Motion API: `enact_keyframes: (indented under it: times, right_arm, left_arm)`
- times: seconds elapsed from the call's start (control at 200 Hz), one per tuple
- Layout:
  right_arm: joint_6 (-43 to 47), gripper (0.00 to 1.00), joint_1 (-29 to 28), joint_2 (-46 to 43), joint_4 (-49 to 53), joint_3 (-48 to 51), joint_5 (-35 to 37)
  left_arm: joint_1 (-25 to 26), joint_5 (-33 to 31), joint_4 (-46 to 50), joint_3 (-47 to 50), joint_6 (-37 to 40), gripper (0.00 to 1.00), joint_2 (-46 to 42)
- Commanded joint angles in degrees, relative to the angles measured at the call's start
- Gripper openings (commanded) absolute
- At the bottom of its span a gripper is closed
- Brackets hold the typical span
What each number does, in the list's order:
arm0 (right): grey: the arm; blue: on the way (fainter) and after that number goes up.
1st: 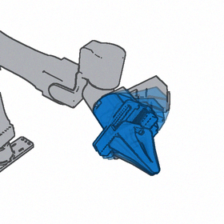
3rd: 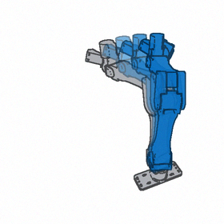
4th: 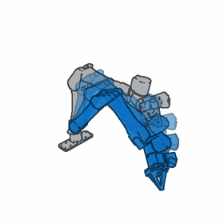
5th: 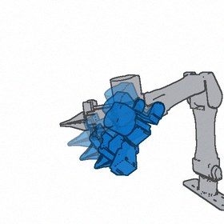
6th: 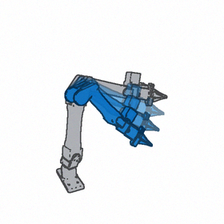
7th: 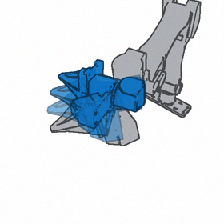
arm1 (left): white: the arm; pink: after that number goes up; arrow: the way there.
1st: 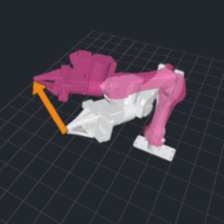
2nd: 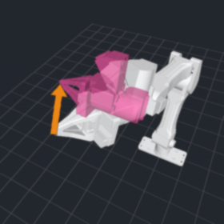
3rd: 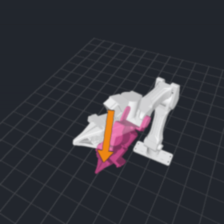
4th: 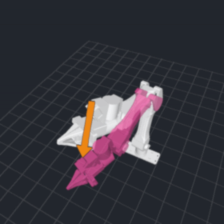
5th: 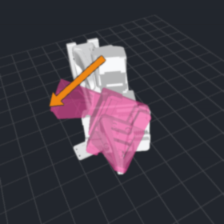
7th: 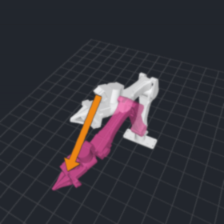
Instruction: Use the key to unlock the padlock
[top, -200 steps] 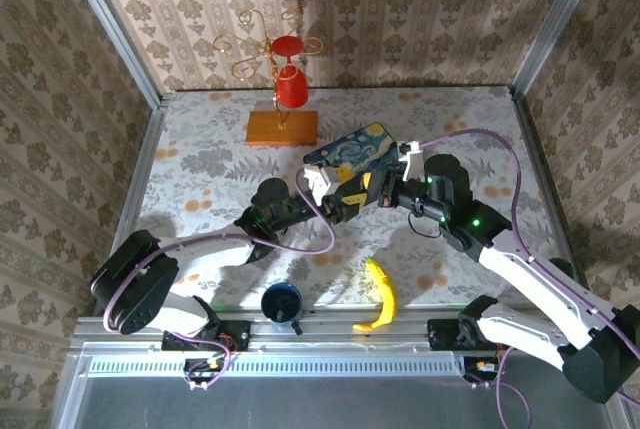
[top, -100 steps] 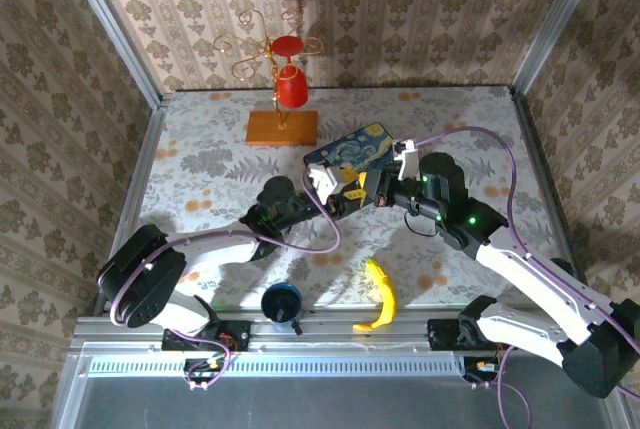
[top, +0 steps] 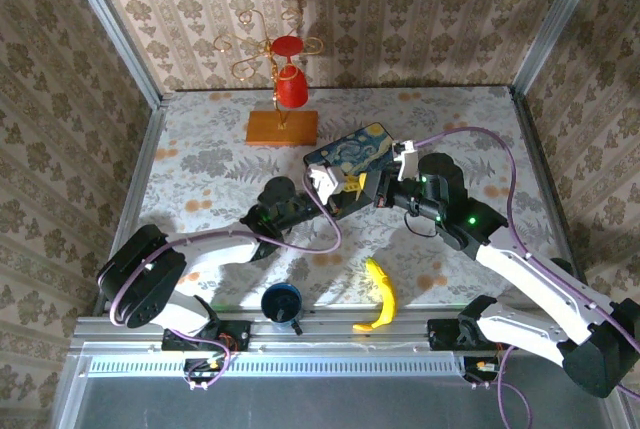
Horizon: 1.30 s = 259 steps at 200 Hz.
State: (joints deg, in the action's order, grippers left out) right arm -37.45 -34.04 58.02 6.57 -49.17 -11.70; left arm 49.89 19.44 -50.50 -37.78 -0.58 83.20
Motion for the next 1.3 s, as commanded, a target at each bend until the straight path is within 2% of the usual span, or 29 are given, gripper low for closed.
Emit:
enact_keyframes:
  times: [0.0, 0.095, 0.15, 0.3, 0.345, 0.395, 0.515, 0.72, 1.005, 1.291]
  right_arm:
    - [1.93, 0.00, -0.41, -0.88, 2.93, -2.97, 1.94]
    - [4.31, 0.00, -0.41, -1.54, 6.38, -4.55, 2.56]
    - [6.42, 0.06, -0.37, -2.00, 9.77, -6.18, 3.06]
    - [15.73, 0.43, 0.32, -2.65, 20.72, -12.08, 0.35]
    - [19.22, 0.51, 0.38, -2.73, 23.55, -13.78, -1.62]
    - [22.79, 0.56, 0.38, -3.07, 26.22, -15.06, -4.09]
    - [28.58, 0.55, 0.38, -4.67, 26.10, -15.55, -11.63]
    - [30.32, 0.44, 0.38, -3.95, 20.33, -13.24, -19.17]
    - [28.74, 0.31, 0.38, 2.91, 14.98, -11.31, -28.07]
    - [28.65, 0.30, 0.38, 4.14, 12.06, -10.34, -32.63]
  left_arm:
    - [-0.61, 0.07, 4.71, -0.63, 0.12, 0.00, -3.04]
    - [-1.65, 2.53, 12.66, -1.53, 1.14, 0.00, -5.76]
    - [-2.57, 4.25, 19.43, -2.54, 2.61, 0.00, -7.91]
    - [-6.16, 14.68, 45.66, -9.78, 10.53, 0.00, -12.62]
    - [-6.70, 16.86, 54.34, -12.84, 14.06, 0.00, -13.05]
    - [-6.92, 18.76, 62.65, -15.83, 17.55, 0.00, -13.11]
    - [-6.91, 22.02, 76.67, -21.77, 23.68, 0.00, -12.16]
    - [-6.61, 26.71, 87.69, -28.63, 30.52, 0.00, -10.52]
    - [-6.30, 29.83, 88.12, -30.91, 32.95, 0.00, -10.16]
    - [-6.31, 30.02, 88.12, -30.30, 32.45, 0.00, -9.83]
